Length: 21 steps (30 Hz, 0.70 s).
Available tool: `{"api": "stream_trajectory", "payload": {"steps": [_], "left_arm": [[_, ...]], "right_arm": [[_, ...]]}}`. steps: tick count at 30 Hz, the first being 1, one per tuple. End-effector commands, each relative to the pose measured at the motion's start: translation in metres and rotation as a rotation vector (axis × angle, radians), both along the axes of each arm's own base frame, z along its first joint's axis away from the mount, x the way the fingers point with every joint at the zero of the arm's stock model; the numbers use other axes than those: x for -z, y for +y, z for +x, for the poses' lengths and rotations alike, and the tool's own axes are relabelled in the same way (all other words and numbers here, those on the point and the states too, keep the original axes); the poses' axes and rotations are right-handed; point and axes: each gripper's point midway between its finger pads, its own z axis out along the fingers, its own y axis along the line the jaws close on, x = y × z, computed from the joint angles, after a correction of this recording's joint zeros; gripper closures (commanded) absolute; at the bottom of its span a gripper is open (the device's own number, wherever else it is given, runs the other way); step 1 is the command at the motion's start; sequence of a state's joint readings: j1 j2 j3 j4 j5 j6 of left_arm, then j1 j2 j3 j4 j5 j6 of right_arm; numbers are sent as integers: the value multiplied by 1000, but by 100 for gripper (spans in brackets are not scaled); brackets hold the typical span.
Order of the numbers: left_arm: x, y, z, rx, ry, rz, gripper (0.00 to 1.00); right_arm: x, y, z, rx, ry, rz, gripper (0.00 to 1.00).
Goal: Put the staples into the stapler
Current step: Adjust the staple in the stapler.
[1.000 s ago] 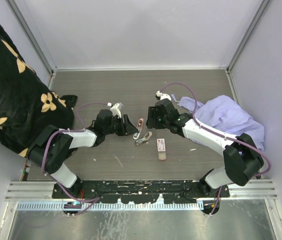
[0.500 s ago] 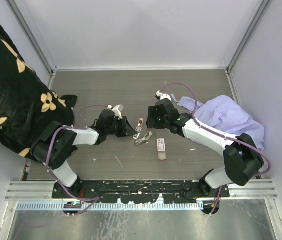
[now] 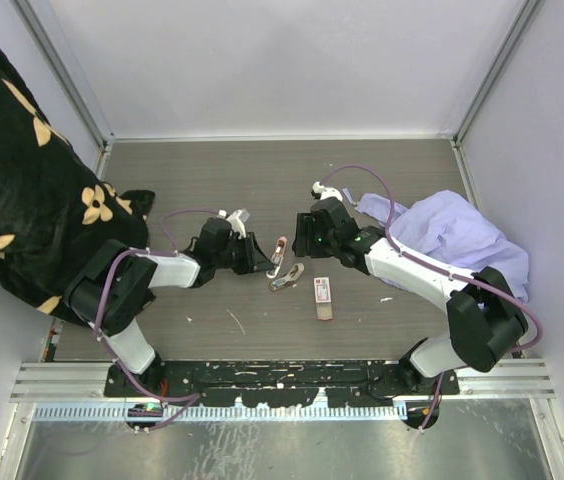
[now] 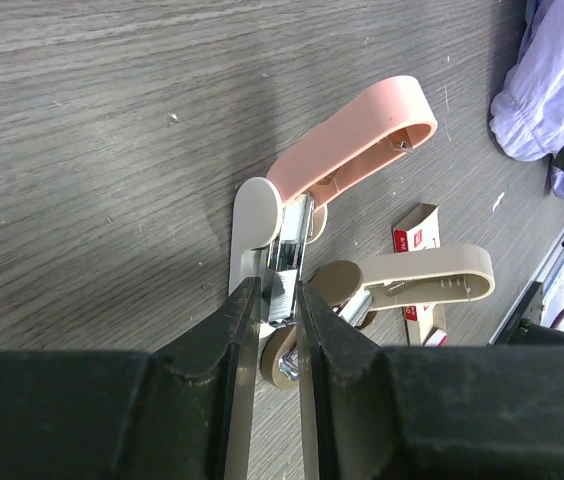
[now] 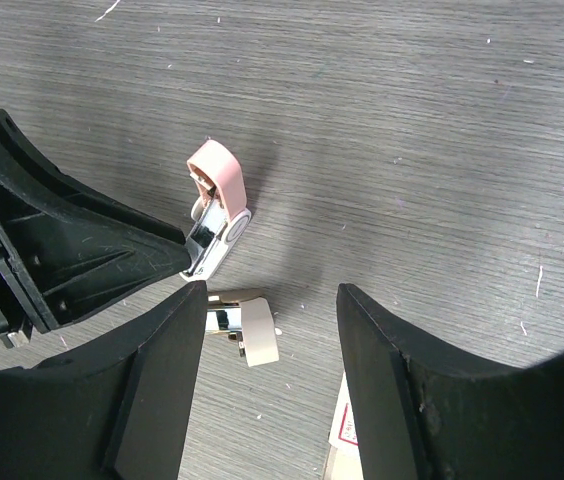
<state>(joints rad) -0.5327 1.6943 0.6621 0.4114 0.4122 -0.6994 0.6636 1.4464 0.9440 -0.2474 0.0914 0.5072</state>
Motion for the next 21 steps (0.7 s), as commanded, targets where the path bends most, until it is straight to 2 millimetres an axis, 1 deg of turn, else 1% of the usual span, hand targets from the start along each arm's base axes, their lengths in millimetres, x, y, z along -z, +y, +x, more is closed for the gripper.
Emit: {"api": "stream_trajectory", "payload": {"steps": [1, 21], "left_arm": [[-15, -11, 8, 26, -30, -40, 78], [-33, -13, 6, 23, -66, -66, 79]], "right_arm": [[-18, 3, 7, 6, -48, 38, 39], [-15, 3, 7, 7, -42, 33, 39]]}}
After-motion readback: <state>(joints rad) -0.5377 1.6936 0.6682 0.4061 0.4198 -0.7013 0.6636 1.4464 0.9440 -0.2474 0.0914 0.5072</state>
